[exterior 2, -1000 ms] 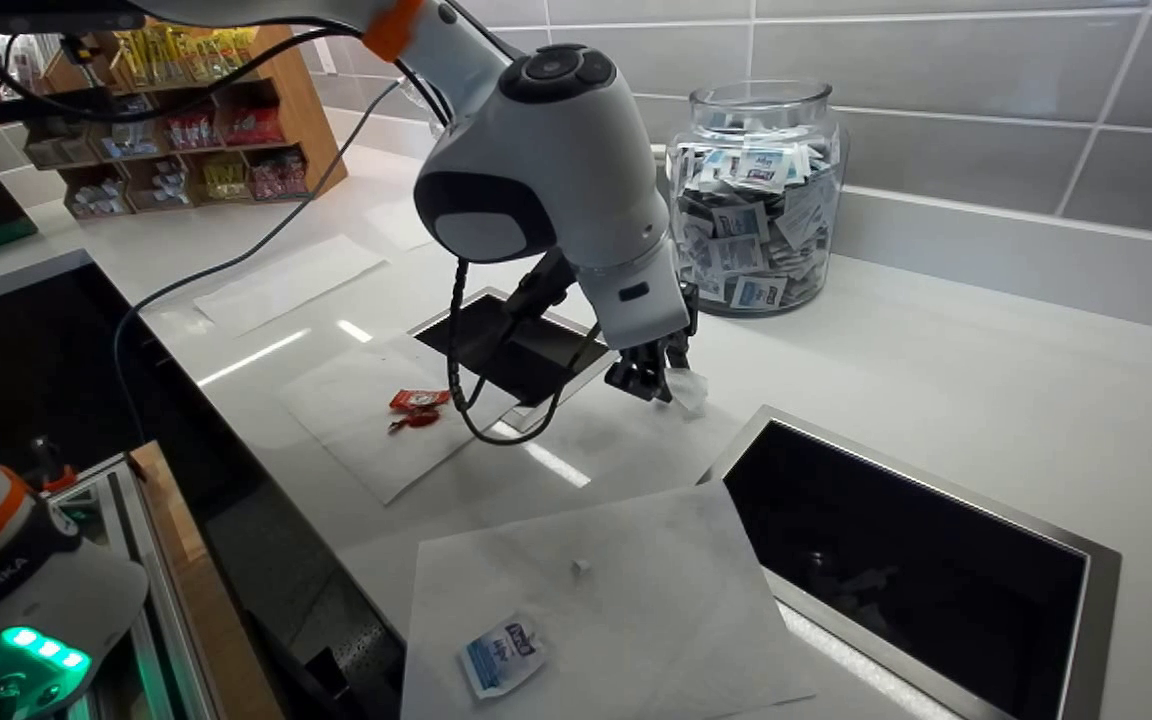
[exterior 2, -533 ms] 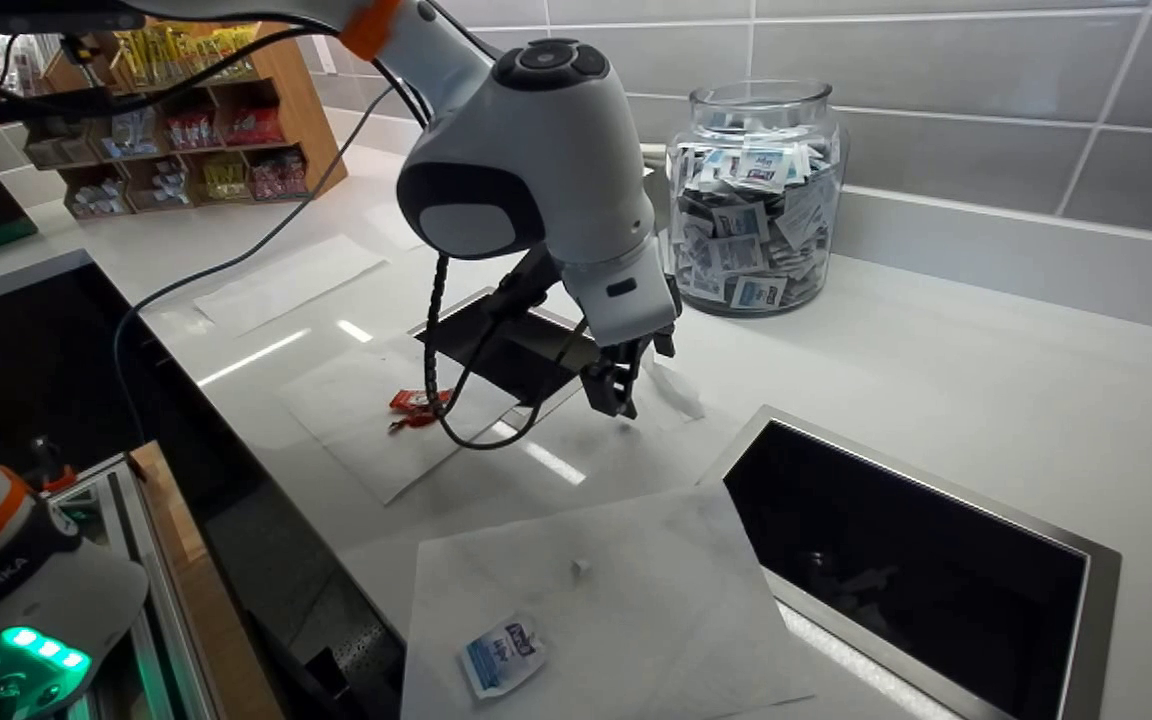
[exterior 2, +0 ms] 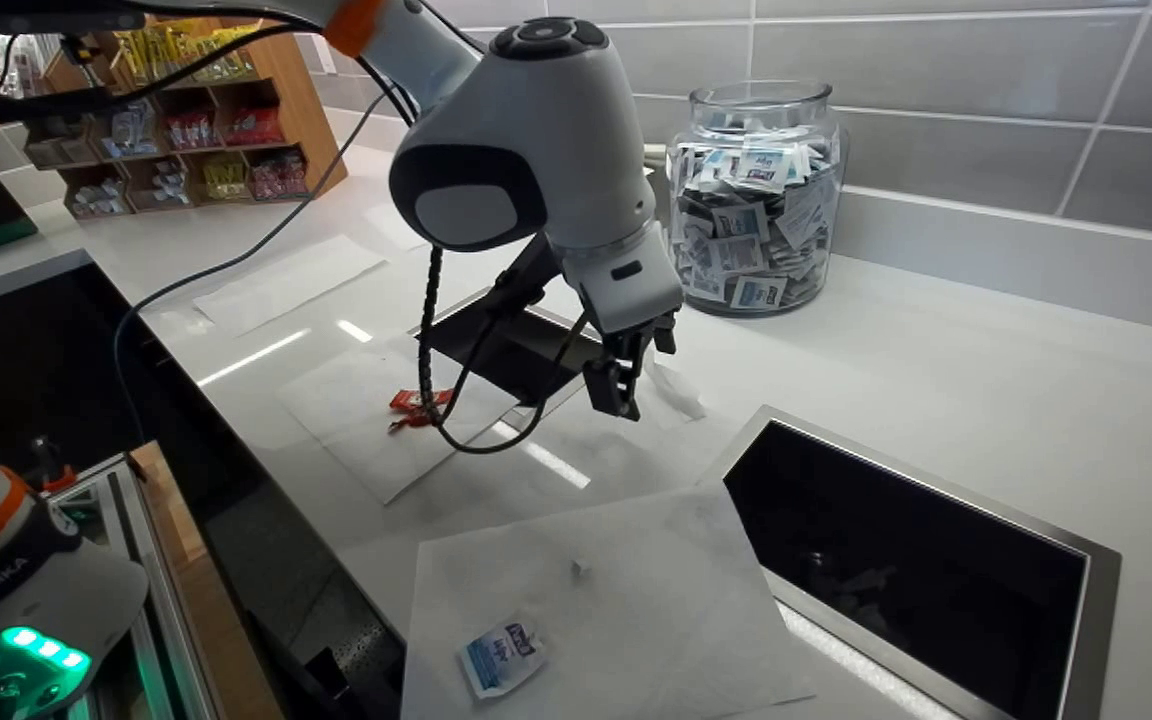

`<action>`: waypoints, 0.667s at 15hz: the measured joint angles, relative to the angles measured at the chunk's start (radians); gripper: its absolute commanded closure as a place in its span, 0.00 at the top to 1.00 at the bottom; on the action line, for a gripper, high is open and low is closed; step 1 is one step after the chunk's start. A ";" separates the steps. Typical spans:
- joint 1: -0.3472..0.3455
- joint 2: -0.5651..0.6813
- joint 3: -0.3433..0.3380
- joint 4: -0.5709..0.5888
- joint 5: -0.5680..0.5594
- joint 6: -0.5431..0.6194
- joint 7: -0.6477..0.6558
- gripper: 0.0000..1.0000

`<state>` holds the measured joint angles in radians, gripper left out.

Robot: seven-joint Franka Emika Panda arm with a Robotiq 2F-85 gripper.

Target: Fold the square white tissue in half

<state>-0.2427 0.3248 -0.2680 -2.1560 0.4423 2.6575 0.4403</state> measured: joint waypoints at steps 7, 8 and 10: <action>0.002 -0.026 -0.023 0.008 -0.188 0.131 -0.076 1.00; 0.004 -0.025 -0.023 0.011 -0.216 0.131 -0.098 1.00; 0.012 -0.023 -0.022 0.017 -0.269 0.131 -0.143 1.00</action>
<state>-0.2309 0.3017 -0.2899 -2.1385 0.1731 2.7883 0.2972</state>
